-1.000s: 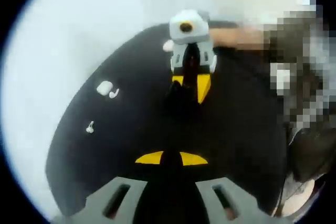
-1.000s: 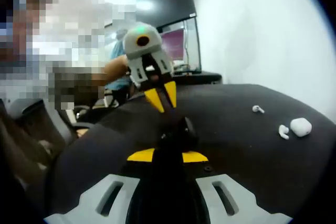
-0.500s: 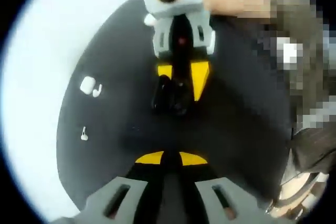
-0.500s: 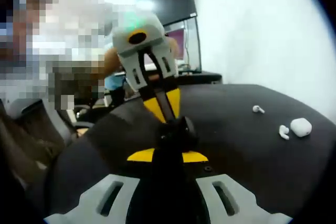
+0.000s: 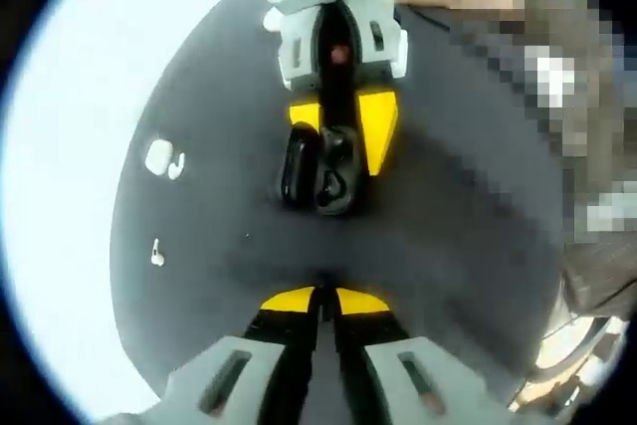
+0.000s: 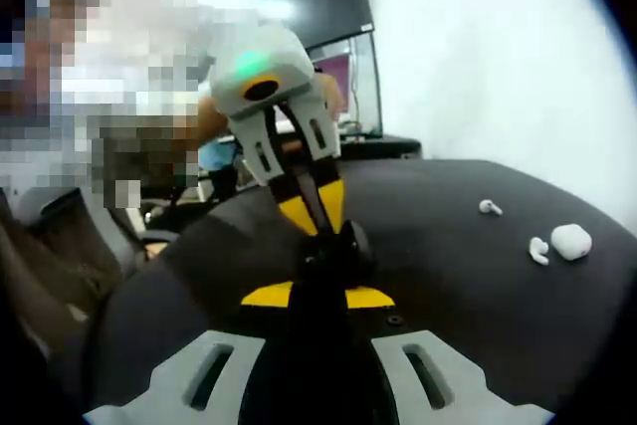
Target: Pick up three earphones and place each one into its charging case using tactile feedback, ensure that each earphone is properly inserted and securely positioned inside the case.
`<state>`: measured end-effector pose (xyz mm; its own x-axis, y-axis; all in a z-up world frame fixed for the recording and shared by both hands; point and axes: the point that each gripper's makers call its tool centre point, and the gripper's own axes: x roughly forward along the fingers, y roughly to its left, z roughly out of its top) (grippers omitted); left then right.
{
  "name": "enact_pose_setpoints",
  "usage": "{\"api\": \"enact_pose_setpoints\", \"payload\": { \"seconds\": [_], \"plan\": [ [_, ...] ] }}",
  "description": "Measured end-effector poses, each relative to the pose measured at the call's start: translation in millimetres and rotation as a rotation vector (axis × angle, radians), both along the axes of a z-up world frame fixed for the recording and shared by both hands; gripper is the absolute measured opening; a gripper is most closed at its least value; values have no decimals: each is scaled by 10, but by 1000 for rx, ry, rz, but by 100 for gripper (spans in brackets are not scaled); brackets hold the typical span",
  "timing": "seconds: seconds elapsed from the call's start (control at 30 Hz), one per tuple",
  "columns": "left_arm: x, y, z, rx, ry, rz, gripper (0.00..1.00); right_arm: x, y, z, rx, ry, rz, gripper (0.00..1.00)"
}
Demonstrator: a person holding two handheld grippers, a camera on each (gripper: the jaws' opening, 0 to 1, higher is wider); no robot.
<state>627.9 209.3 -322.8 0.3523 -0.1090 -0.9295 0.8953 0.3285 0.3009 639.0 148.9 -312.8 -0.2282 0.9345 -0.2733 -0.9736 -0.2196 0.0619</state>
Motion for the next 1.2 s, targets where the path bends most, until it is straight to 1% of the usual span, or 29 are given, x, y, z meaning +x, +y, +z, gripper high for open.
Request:
{"api": "enact_pose_setpoints", "payload": {
  "seconds": [0.1, 0.2, 0.23, 0.33, 0.47, 0.5, 0.57, 0.67, 0.73, 0.77, 0.8, 0.83, 0.9, 0.97, 1.03, 1.1, 1.2],
  "plan": [
    [19, 5, 8, -16, 2, -7, 4, 2, -2, -2, 0, -1, 0, 18],
    [18, -6, 31, -60, 3, -4, 4, 4, -5, -4, 0, -2, 0, 18],
    [10, -14, 48, -81, 5, 0, 4, 5, -6, -5, -1, -2, 0, 18],
    [5, -76, 164, -196, 13, 19, 4, 1, -8, -9, -1, -2, 0, 18],
    [16, -157, 434, -409, 27, 50, 4, -5, -10, -12, -1, -3, 0, 18],
    [81, -153, 543, -460, 24, 58, 4, -7, -10, -13, -2, -2, 1, 18],
    [109, -169, 698, -564, 26, 65, 4, -9, -11, -14, -2, -2, 0, 18],
    [79, -256, 937, -761, 50, 36, 4, -5, -10, -15, -2, -2, 1, 18],
    [42, -316, 1067, -899, 79, 24, 4, -3, -10, -15, -2, -1, 1, 18],
    [27, -338, 1106, -950, 89, 19, 4, -3, -10, -16, -3, -1, 1, 18],
    [22, -356, 1157, -1011, 91, -4, 4, -3, -10, -16, -3, -1, 1, 18],
    [27, -363, 1173, -1046, 94, -9, 4, -3, -10, -16, -3, -1, 1, 18],
    [5, -402, 1185, -1096, 104, -27, 4, -1, -10, -16, -3, -2, 1, 18],
    [-21, -450, 1208, -1153, 127, -46, 4, 1, -12, -17, -3, -2, 1, 18],
    [-13, -502, 1219, -1197, 129, -53, 4, 2, -14, -17, -4, -1, 1, 18],
    [-36, -570, 1191, -1215, 132, -81, 4, 2, -16, -17, -4, -1, 2, 18],
    [-35, -679, 1086, -1222, 125, -120, 4, 2, -17, -17, -4, -2, 2, 18]
  ]
}}
